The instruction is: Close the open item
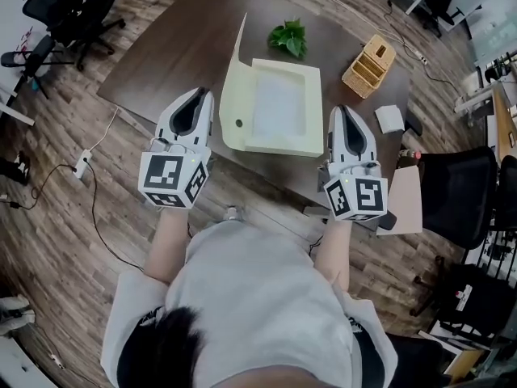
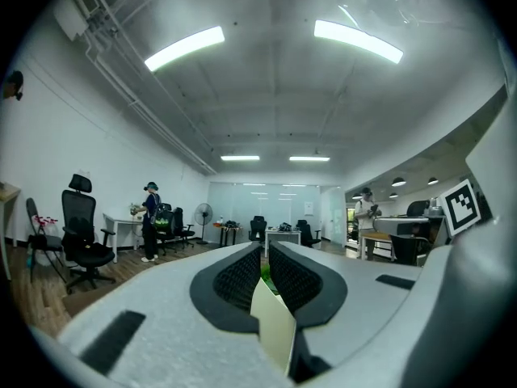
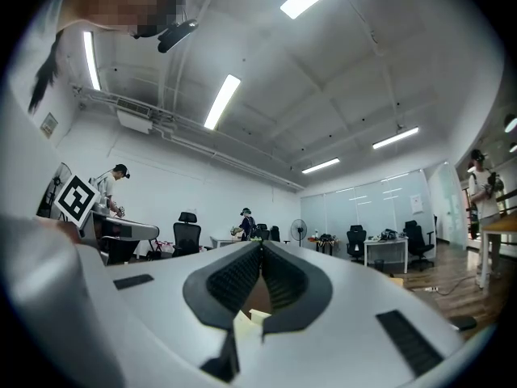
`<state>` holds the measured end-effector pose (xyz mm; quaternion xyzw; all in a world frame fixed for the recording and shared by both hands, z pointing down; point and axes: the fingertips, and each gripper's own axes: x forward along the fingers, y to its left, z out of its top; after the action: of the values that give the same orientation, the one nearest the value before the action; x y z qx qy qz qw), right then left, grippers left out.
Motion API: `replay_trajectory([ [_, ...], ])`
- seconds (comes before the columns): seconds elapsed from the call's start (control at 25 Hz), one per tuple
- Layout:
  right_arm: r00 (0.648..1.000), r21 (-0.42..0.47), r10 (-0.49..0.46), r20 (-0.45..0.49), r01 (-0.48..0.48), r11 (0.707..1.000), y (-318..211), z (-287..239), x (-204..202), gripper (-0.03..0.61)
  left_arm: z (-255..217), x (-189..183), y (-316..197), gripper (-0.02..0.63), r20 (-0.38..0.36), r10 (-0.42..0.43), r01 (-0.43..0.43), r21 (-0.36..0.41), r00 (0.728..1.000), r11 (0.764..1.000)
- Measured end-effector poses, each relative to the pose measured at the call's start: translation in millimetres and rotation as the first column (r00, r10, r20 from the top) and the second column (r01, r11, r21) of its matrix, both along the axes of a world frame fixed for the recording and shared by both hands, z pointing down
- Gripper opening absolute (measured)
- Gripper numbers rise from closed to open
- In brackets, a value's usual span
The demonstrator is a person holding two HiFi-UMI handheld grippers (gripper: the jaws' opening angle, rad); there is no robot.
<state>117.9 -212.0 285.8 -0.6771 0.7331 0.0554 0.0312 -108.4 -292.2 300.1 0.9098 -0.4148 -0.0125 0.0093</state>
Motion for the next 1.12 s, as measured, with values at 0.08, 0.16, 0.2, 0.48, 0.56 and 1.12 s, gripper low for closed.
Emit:
replay_trajectory([
  [0.08,1.0,0.001,0.006,0.001,-0.006,1.0,-11,0,-3,0.014,6,7,-5,0.023,0.006,0.058,-0.058,-0.016,0.998,0.998],
  [0.16,1.0,-0.001,0.011,0.001,-0.011,1.0,-21,0,-6,0.014,15,15,-8,0.112,0.004,0.117,-0.117,-0.043,0.993,0.992],
  [0.2,1.0,-0.002,0.012,0.002,-0.012,1.0,-27,1,-8,0.014,20,18,-10,0.134,0.005,0.143,-0.142,-0.057,0.99,0.988],
  [0.48,1.0,-0.028,0.02,-0.001,-0.02,0.999,-55,12,-19,0.014,54,35,-15,0.215,0.082,0.215,-0.208,-0.089,0.973,0.974],
  [0.56,1.0,-0.039,0.024,-0.005,-0.024,0.999,-59,15,-22,0.014,65,35,-17,0.215,0.09,0.216,-0.206,-0.11,0.972,0.972],
  [1.12,0.998,-0.1,0.053,-0.026,-0.055,0.993,-61,32,-17,0.014,113,32,-25,0.088,0.127,0.166,-0.145,-0.159,0.978,0.977],
])
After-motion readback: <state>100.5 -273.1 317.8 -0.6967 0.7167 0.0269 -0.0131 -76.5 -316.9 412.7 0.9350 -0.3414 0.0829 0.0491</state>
